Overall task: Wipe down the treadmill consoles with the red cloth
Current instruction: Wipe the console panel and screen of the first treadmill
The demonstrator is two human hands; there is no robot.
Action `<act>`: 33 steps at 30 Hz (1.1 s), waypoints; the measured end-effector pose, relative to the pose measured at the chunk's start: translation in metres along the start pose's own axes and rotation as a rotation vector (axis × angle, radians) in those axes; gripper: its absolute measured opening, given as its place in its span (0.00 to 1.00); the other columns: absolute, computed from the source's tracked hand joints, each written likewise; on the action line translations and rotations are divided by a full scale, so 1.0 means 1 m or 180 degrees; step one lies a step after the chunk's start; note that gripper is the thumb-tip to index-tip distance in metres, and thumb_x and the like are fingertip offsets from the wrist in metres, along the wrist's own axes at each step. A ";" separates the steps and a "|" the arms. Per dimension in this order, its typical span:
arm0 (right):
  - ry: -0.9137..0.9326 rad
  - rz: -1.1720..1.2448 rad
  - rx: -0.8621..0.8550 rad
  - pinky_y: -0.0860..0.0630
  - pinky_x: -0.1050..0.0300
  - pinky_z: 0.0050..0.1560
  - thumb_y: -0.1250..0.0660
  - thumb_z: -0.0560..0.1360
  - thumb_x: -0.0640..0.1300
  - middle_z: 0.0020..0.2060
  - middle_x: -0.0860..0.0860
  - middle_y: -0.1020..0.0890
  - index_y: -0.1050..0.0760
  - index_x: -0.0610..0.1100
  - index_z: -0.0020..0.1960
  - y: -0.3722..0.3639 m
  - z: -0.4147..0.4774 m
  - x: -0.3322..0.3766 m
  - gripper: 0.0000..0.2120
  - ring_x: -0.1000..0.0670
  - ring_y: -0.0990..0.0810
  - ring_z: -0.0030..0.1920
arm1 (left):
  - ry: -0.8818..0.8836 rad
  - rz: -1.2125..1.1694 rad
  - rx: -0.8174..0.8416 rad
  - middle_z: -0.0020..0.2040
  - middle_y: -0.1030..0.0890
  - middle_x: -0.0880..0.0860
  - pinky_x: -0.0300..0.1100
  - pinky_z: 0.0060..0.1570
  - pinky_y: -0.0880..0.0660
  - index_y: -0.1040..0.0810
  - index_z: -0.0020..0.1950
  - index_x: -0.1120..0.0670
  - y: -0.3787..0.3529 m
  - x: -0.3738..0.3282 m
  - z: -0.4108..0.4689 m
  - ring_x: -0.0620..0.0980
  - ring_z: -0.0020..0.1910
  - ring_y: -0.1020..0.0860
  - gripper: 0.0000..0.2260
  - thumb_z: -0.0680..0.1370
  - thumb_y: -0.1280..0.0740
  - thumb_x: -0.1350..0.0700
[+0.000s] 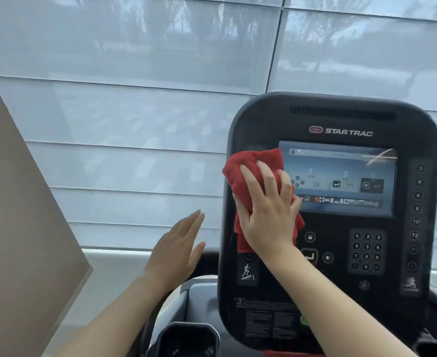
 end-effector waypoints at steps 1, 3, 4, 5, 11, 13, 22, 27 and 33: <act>-0.0036 -0.0012 0.0016 0.31 0.33 0.52 0.36 0.75 0.54 0.68 0.49 0.31 0.33 0.54 0.68 -0.001 -0.003 0.003 0.22 0.42 0.39 0.66 | 0.0106 0.0025 0.0139 0.75 0.41 0.48 0.46 0.67 0.36 0.43 0.75 0.53 -0.006 0.009 -0.007 0.47 0.72 0.40 0.30 0.76 0.54 0.42; -0.0084 -0.0030 0.0007 0.31 0.33 0.52 0.37 0.75 0.54 0.68 0.49 0.31 0.33 0.54 0.68 -0.002 0.001 0.007 0.22 0.42 0.39 0.66 | 0.0337 0.0036 0.0421 0.75 0.43 0.48 0.44 0.69 0.40 0.45 0.75 0.53 -0.017 0.024 -0.020 0.46 0.73 0.43 0.31 0.75 0.56 0.41; -0.0087 -0.0030 -0.0004 0.32 0.34 0.52 0.38 0.75 0.54 0.68 0.48 0.31 0.33 0.54 0.68 -0.001 0.005 0.009 0.21 0.42 0.39 0.66 | 0.0434 0.0067 0.0546 0.76 0.44 0.48 0.43 0.69 0.41 0.46 0.76 0.52 -0.023 0.030 -0.026 0.46 0.73 0.44 0.29 0.77 0.54 0.41; -0.0088 -0.0031 -0.0008 0.32 0.34 0.52 0.40 0.75 0.55 0.68 0.48 0.31 0.32 0.54 0.68 -0.002 0.009 0.011 0.21 0.42 0.39 0.66 | 0.0499 0.0119 0.0654 0.76 0.45 0.47 0.42 0.69 0.42 0.47 0.76 0.52 -0.029 0.034 -0.032 0.45 0.73 0.45 0.27 0.79 0.51 0.44; -0.0107 -0.0096 0.0000 0.31 0.35 0.52 0.40 0.76 0.54 0.68 0.48 0.31 0.33 0.54 0.69 -0.005 -0.010 0.015 0.22 0.41 0.38 0.66 | 0.0977 0.0364 0.1161 0.76 0.45 0.47 0.45 0.65 0.36 0.46 0.76 0.52 -0.065 0.053 -0.077 0.47 0.73 0.43 0.24 0.80 0.47 0.49; -0.0027 -0.0117 0.0032 0.31 0.36 0.51 0.40 0.76 0.54 0.68 0.48 0.31 0.33 0.54 0.69 -0.006 -0.029 0.014 0.22 0.41 0.37 0.66 | 0.0858 0.0472 0.1079 0.72 0.35 0.50 0.47 0.57 0.28 0.33 0.71 0.56 -0.072 0.057 -0.090 0.50 0.69 0.33 0.23 0.77 0.40 0.50; -0.0124 -0.0057 0.0115 0.32 0.37 0.52 0.37 0.76 0.53 0.68 0.49 0.31 0.33 0.54 0.69 -0.007 -0.036 0.017 0.22 0.41 0.37 0.67 | 0.0654 0.0768 0.0739 0.64 0.24 0.55 0.48 0.43 0.23 0.21 0.57 0.57 -0.085 0.062 -0.107 0.50 0.63 0.33 0.22 0.71 0.47 0.51; -0.0050 0.0003 0.0204 0.33 0.38 0.52 0.37 0.75 0.53 0.68 0.49 0.31 0.31 0.55 0.67 -0.007 -0.044 0.015 0.21 0.42 0.38 0.67 | 0.0733 0.0713 0.0771 0.65 0.25 0.54 0.47 0.45 0.24 0.22 0.58 0.56 -0.082 0.061 -0.108 0.49 0.64 0.34 0.22 0.71 0.47 0.51; -0.0018 -0.0020 0.0187 0.33 0.38 0.52 0.37 0.75 0.53 0.69 0.49 0.32 0.32 0.55 0.68 -0.007 -0.046 0.017 0.22 0.41 0.38 0.67 | 0.0837 0.0548 0.0794 0.65 0.25 0.53 0.46 0.45 0.23 0.22 0.57 0.56 -0.080 0.057 -0.111 0.50 0.62 0.27 0.21 0.70 0.46 0.52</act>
Point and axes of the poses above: each hand's wrist, its own z-axis towards the middle knuckle, its own y-axis out of the back of the hand, x = y × z, the point moved 2 cm from there along z, towards the middle knuckle
